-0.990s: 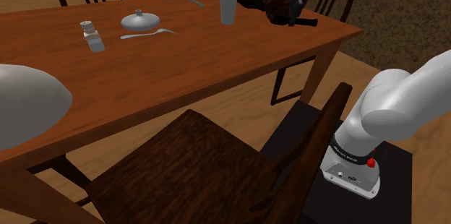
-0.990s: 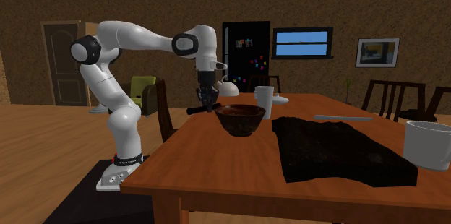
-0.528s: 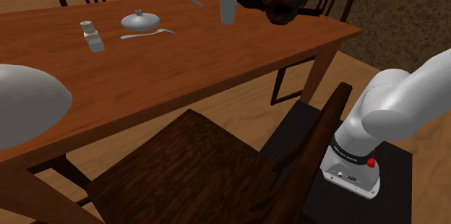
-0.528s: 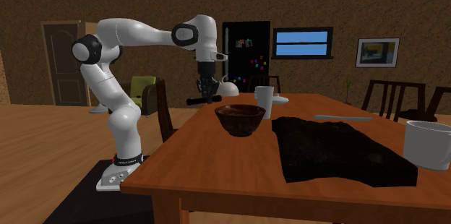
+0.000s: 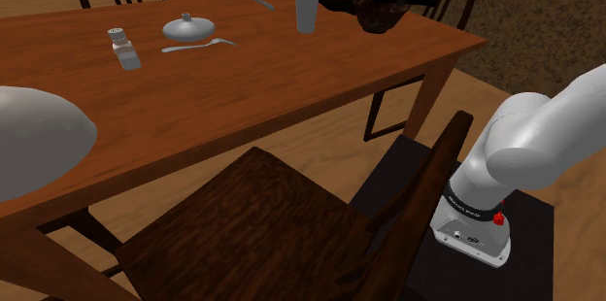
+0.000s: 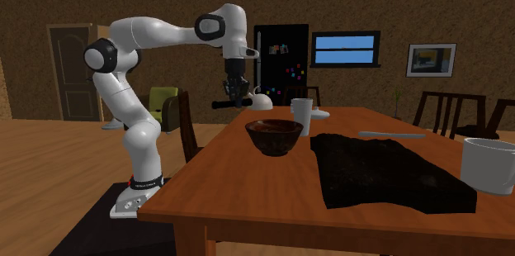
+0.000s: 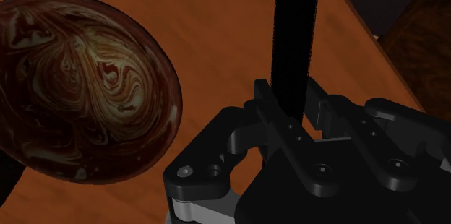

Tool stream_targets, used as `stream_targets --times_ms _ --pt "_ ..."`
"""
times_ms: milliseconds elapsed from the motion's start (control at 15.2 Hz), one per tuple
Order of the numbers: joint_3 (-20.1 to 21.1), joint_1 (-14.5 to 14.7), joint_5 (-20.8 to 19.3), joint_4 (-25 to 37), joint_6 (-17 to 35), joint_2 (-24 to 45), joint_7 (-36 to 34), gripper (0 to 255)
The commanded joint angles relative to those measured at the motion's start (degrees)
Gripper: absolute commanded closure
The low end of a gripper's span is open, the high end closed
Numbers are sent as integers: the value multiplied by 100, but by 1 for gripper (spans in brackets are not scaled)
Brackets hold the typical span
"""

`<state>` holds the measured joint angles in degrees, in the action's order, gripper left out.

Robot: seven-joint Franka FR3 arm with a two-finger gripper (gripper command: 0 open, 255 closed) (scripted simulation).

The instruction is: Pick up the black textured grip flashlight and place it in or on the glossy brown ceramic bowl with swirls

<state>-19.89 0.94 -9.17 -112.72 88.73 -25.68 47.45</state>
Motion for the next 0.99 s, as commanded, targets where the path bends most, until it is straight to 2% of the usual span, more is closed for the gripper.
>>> stream_targets --times_ms 0,264,594,924 --pt "6 16 26 230 -156 78 13 255" --pt "13 31 53 556 -398 164 38 255" --pt "-531 0 287 1521 -291 1235 680 255" --pt "-1040 -201 827 2767 -373 2508 1407 255"
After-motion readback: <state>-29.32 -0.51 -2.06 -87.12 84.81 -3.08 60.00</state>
